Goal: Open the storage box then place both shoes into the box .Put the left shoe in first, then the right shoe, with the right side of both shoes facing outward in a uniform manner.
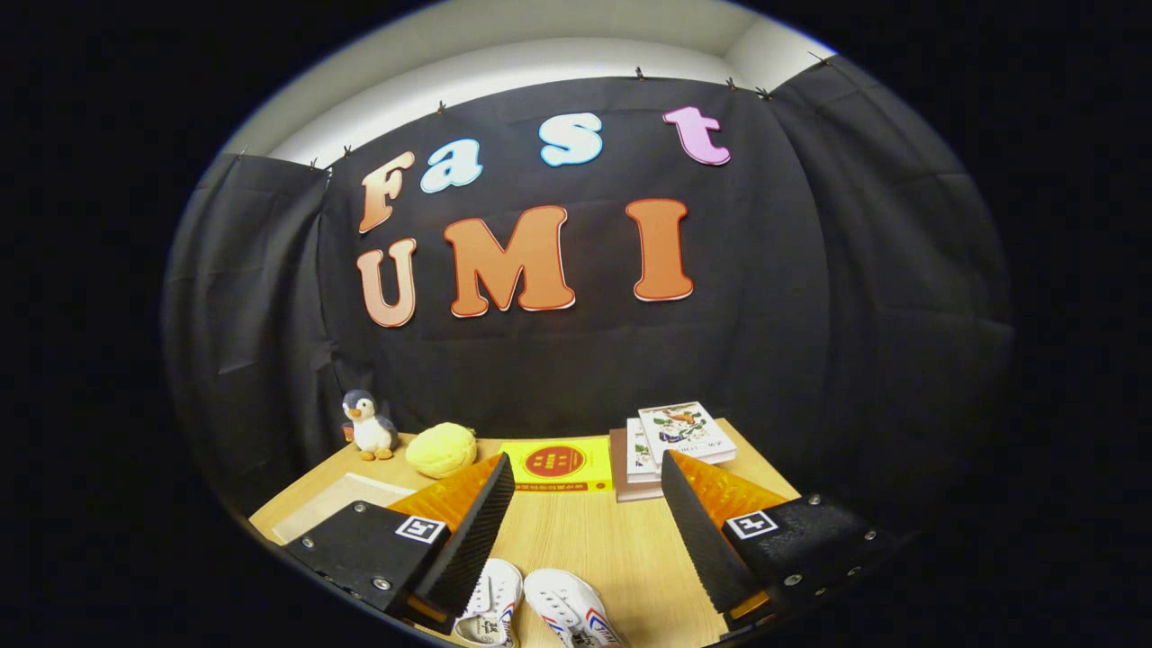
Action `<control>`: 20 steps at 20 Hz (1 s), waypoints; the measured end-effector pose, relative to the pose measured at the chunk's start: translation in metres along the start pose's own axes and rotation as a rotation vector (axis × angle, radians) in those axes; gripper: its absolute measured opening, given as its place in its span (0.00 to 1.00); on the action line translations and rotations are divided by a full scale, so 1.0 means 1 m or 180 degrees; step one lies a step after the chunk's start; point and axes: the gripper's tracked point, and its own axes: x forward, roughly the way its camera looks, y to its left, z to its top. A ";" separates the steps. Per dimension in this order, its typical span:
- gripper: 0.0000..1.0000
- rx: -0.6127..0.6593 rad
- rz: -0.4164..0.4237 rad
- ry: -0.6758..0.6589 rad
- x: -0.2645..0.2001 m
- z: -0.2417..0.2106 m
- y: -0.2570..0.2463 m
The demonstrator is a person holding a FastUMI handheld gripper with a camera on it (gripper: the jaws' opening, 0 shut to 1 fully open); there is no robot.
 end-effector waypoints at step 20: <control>0.98 0.1976 0.1624 0.1726 0.021 -0.156 0.150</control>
